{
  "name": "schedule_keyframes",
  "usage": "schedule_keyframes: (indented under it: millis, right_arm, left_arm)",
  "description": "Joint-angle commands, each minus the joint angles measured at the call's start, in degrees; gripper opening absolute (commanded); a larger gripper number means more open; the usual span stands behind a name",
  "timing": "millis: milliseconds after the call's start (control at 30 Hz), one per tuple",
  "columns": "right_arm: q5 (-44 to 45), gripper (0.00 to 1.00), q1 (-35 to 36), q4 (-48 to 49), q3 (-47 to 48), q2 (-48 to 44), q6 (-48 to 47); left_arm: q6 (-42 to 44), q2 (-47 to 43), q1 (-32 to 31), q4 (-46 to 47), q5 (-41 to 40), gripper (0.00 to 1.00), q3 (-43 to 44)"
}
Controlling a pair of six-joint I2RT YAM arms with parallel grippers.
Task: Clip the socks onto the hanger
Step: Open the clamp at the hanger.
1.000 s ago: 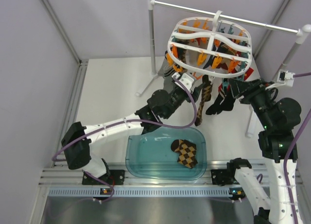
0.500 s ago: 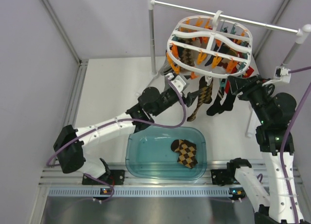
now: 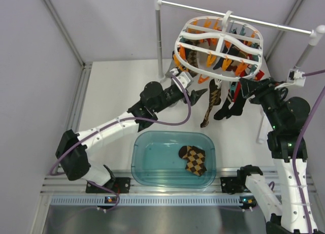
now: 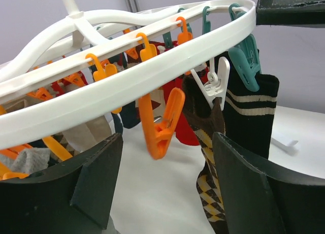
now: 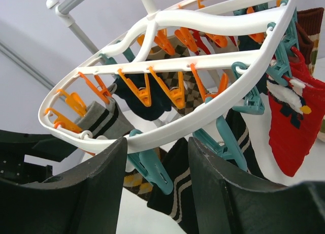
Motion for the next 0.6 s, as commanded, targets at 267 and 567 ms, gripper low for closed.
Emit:
schedule_keyframes:
  millis: [267, 567]
  right_arm:
    - [0.5, 0.50, -0.7, 3.2, 1.6, 1.1, -1.6]
    - [0.5, 0.50, -0.6, 3.0, 2.3, 1.5, -2.3]
  left_arm:
    - [0.2, 5.4, 2.3, 5.4, 8.4, 0.62, 6.8]
    - [-2.4, 5.9, 2.2, 7.4, 10.1, 0.31, 6.4]
